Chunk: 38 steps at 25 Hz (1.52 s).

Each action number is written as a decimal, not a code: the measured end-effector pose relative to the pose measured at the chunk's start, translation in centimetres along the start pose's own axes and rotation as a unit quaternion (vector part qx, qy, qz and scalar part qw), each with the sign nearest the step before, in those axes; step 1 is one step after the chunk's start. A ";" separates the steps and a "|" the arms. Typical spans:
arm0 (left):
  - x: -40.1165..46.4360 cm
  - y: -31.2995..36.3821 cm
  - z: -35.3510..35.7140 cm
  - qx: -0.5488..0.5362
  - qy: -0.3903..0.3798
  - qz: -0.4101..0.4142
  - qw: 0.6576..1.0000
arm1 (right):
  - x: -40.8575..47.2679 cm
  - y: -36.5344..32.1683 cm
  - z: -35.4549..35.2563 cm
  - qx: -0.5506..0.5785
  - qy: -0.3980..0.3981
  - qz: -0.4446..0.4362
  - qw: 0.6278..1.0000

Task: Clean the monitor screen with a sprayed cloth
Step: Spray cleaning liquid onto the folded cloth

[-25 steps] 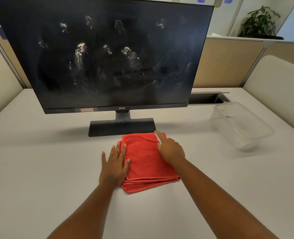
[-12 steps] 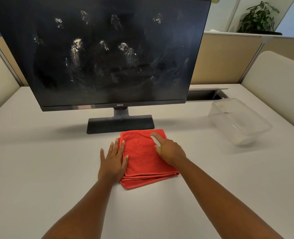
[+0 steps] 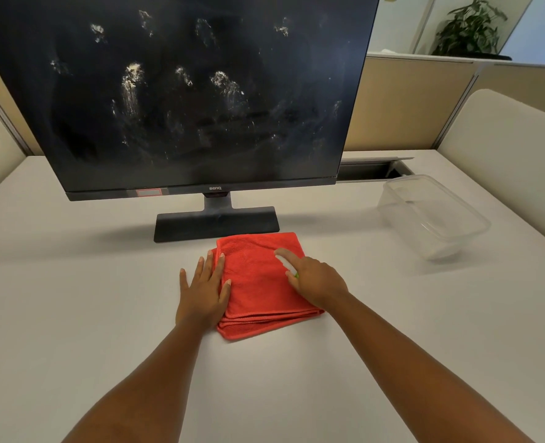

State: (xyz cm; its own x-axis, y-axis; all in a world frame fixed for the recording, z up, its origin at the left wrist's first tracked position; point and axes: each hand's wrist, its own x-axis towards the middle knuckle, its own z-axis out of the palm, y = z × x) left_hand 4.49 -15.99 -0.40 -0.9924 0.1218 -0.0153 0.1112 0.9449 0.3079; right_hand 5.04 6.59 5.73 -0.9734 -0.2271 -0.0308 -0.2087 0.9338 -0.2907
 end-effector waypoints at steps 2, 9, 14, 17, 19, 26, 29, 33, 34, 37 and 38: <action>-0.1 0.0 0.0 0.006 0.001 0.004 1.000 | -0.6 1.2 -0.6 -0.016 -0.001 0.019 1.000; -0.2 0.1 -0.1 0.003 -0.003 0.004 1.000 | -2.3 2.9 -0.4 -0.021 -0.011 0.040 0.999; -0.2 0.1 -0.2 0.004 -0.004 0.002 1.000 | -2.1 2.8 -1.2 0.123 0.058 0.055 0.989; -0.3 0.2 -0.3 0.005 -0.003 0.001 1.000 | -1.3 3.1 -1.9 0.234 0.091 0.043 0.967; -0.3 0.1 -0.3 0.004 -0.003 -0.001 1.000 | -0.7 3.6 -2.4 0.264 0.110 0.062 0.956; -0.3 0.2 -0.4 0.003 0.004 -0.003 1.000 | 1.9 6.0 -4.0 0.292 0.152 0.140 0.934; -0.2 0.0 -0.1 -0.002 0.008 -0.005 1.000 | 3.6 7.0 -4.8 0.302 0.177 0.149 0.925; 0.0 -0.4 0.3 -0.007 0.017 -0.006 1.000 | 5.4 7.8 -5.1 0.307 0.211 0.166 0.913; 0.0 -0.5 0.4 -0.009 0.018 -0.005 1.000 | 5.8 7.9 -5.0 0.308 0.219 0.170 0.910; 0.1 -0.5 0.6 -0.008 0.020 -0.006 1.000 | 6.8 8.3 -4.8 0.317 0.225 0.180 0.904; 0.1 -0.5 0.6 -0.010 0.020 -0.007 1.000 | 7.0 8.4 -4.7 0.319 0.225 0.179 0.903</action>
State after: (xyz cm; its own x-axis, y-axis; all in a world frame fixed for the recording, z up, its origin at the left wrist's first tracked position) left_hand 4.34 -16.29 -1.12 -0.9953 0.0954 0.0178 0.0960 0.9402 0.3269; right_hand -3.99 14.14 7.62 -0.9379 0.3261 0.1180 0.0841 0.5440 -0.8349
